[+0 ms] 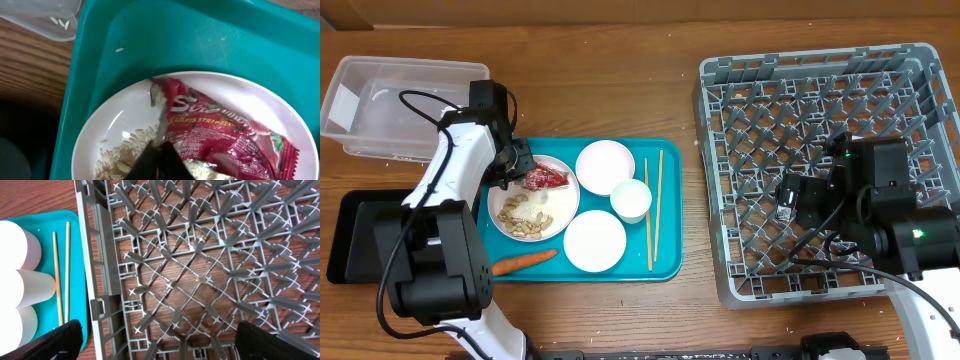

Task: Sort waste into correct bins and load items into the dishwasher
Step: 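Grasp the red snack wrapper on the plate with the left gripper, then carry the red wrapper to the clear bin and release it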

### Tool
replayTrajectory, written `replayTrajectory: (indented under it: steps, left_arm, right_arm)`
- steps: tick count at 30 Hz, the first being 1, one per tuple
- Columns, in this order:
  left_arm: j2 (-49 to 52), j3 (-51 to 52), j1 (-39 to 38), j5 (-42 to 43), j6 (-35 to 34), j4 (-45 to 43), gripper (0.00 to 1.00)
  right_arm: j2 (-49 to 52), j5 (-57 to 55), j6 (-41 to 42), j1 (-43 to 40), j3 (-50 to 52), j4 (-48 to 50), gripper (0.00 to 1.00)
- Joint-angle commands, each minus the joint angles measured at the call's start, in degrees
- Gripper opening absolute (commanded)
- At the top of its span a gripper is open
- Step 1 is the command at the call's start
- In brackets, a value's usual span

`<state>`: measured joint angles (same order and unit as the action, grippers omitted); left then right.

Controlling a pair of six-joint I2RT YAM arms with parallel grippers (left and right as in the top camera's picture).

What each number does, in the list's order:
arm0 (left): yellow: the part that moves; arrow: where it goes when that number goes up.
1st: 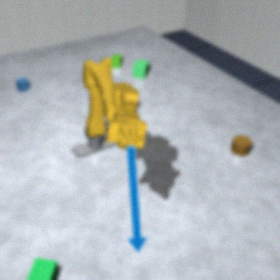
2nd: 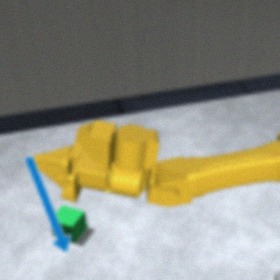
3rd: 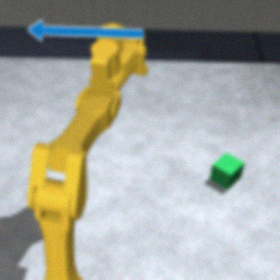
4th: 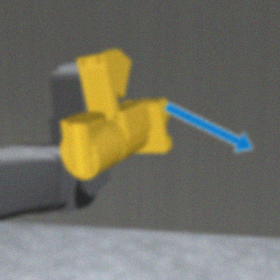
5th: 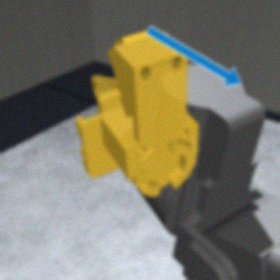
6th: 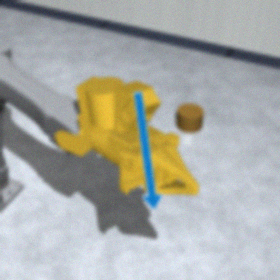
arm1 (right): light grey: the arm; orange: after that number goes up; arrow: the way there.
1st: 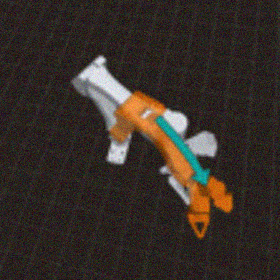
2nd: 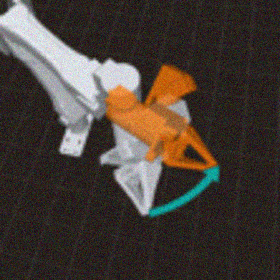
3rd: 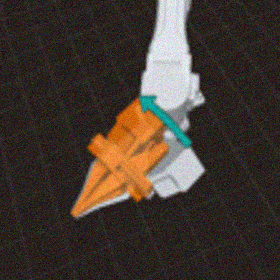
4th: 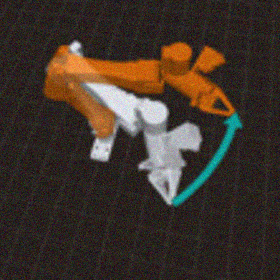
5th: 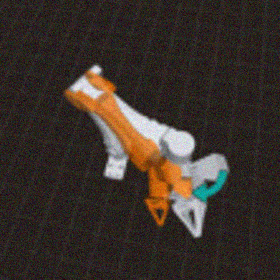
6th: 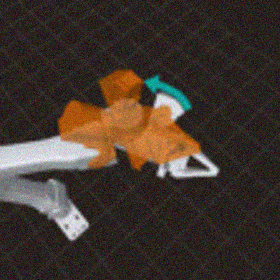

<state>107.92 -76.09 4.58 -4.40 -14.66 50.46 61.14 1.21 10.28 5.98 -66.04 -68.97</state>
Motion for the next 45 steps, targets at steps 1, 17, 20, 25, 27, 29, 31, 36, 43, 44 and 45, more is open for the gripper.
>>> replayTrajectory:
  steps: [1, 17, 20, 25, 27, 29, 31, 36, 43, 44, 45]
  left_arm:
    - [-0.98, -2.05, 0.26, -0.68, 0.33, 1.11, 0.04]
    - [-15.19, -15.37, 3.02, -9.55, 0.24, 3.54, 0.04]
    - [-14.88, -15.21, 4.33, -11.93, 0.31, 0.46, 0.04]
    - [-11.72, -15.13, 6.49, -15.87, 0.26, -3.13, 0.04]
    - [-10.25, -15.13, 7.23, -15.69, 0.28, -4.5, 0.07]
    - [-8.96, -15.13, 7.82, -15.69, 0.26, -5.79, 0.19]
    - [-8.13, -15.13, 8.17, -15.43, 0.26, -6.62, 0.52]
    - [-8.35, -15.21, 7.34, -10.8, 0.61, -4.87, 0.77]
    - [-11.28, -15.28, 0.92, 6.47, 1.4, 2.82, 0.76]
    - [-11.54, -15.28, -0.92, 8.96, 1.88, 3.8, 0.77]
    - [-11.65, -15.28, -2.62, 10.82, 2.34, 4.96, 0.77]
  right_arm:
    - [-0.46, -0.31, -0.02, -0.28, -1.53, 0.24, 1.0]
    - [-0.46, -0.74, -0.02, -0.28, -1.53, 0.24, 1.0]
    - [-0.46, -0.74, -0.02, -0.26, -1.53, 0.26, 1.0]
    - [-0.46, -0.76, -0.02, -0.28, -1.53, 0.26, 1.0]
    - [-0.46, -0.76, -0.02, -0.28, -1.53, 0.26, 1.0]
    - [-0.46, -0.76, -0.02, -0.28, -1.53, 0.24, 1.0]
    - [-0.46, -0.76, -0.04, -0.28, -1.53, 0.2, 1.0]
    - [-0.46, -0.76, -0.04, -0.28, -1.53, 0.04, 1.0]
    - [-0.46, -0.76, -0.04, -0.26, -1.53, 0.09, 1.0]
    - [-0.46, -0.76, -0.02, -0.28, -1.53, 0.07, 1.0]
    - [-0.46, -0.94, -0.02, -0.26, -1.53, 0.04, 1.0]
